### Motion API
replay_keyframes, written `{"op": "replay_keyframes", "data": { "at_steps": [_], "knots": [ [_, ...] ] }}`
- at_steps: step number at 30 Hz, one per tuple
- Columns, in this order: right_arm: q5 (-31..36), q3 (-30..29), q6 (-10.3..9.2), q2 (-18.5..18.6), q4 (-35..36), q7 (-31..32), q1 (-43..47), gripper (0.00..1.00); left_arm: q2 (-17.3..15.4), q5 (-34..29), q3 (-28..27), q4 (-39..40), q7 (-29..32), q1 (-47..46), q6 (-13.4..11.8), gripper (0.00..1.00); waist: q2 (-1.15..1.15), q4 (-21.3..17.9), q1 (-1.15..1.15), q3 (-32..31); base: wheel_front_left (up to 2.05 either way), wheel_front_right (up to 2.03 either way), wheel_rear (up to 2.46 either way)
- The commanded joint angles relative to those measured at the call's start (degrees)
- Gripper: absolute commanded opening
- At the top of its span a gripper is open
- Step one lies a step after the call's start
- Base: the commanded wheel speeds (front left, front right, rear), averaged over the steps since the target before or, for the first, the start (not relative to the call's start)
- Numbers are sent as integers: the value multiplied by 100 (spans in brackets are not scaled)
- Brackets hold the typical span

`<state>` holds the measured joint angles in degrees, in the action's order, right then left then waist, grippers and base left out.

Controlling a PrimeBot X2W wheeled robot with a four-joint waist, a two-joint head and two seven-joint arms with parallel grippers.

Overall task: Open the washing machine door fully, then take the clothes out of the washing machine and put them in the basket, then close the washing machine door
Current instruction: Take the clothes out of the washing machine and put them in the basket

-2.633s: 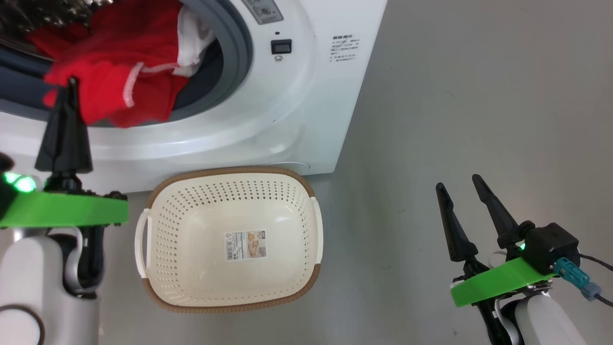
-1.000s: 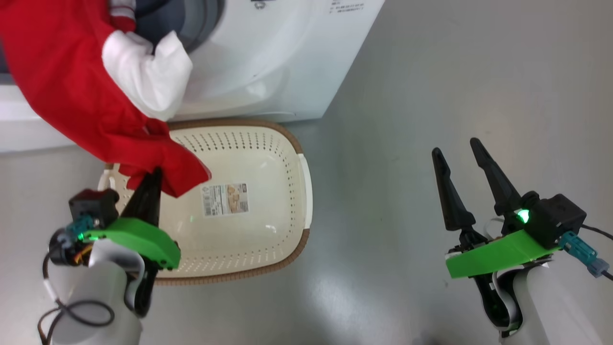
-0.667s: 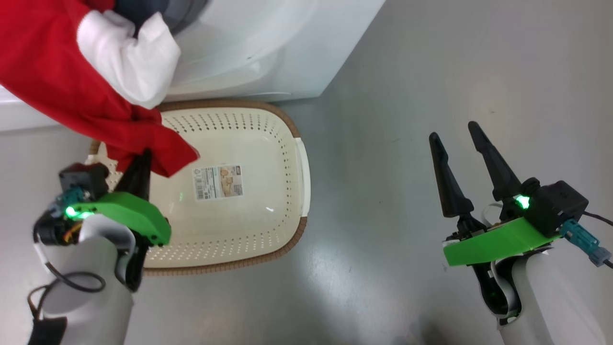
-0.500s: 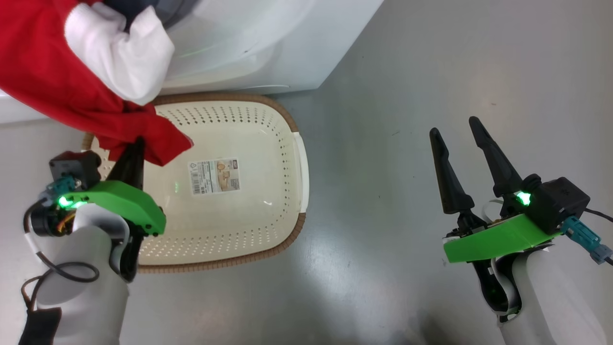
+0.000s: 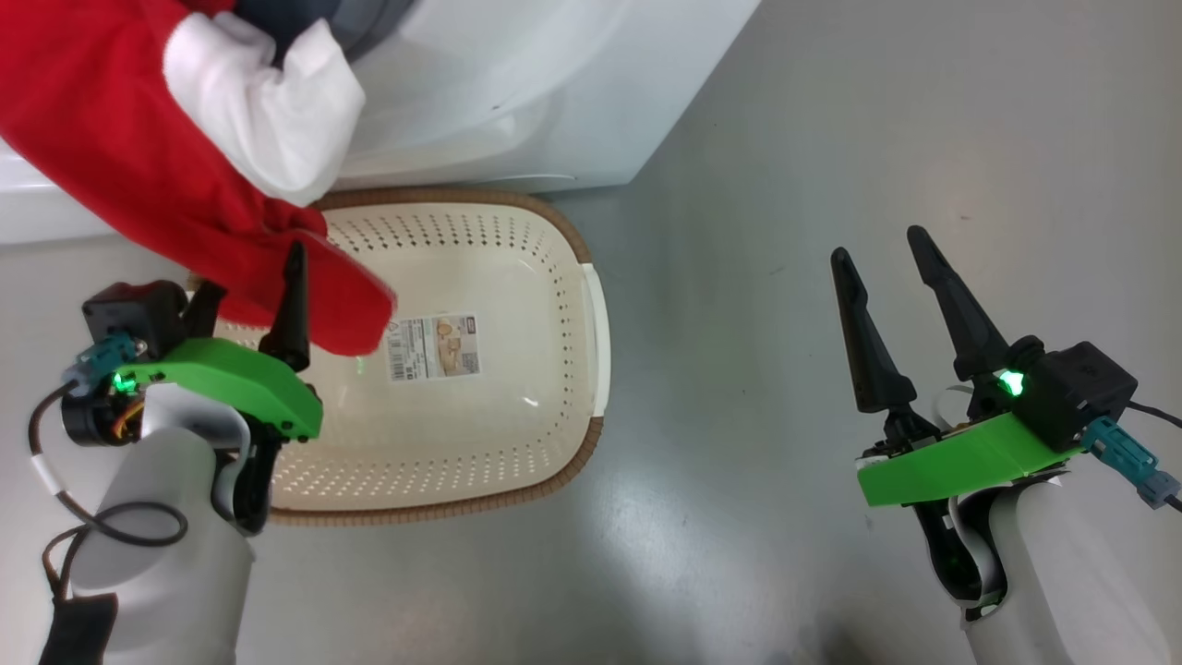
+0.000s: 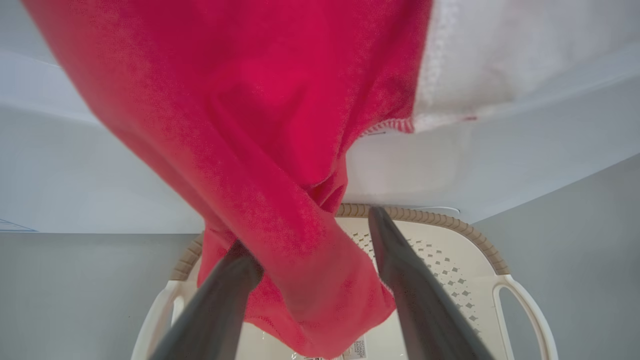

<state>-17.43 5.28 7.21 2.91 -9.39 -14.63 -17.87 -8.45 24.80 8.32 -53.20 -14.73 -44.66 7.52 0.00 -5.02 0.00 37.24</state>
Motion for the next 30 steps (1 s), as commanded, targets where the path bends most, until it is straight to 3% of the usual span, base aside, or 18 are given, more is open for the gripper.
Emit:
{"op": "replay_keyframes", "data": {
  "at_steps": [1,8,30],
  "knots": [
    [60,107,28,-3,98,-37,56,100,-179,2,-174,182,-27,222,-3,100,0,48,0,-79,0,0,0],
    [123,58,28,-3,76,-37,135,100,-143,-162,-324,712,-27,506,-3,100,0,147,0,-251,0,0,0],
    [269,-144,28,-3,14,-37,471,100,13,-981,-1168,3446,-27,2049,-3,100,0,468,0,-802,0,0,0]
  ]
}}
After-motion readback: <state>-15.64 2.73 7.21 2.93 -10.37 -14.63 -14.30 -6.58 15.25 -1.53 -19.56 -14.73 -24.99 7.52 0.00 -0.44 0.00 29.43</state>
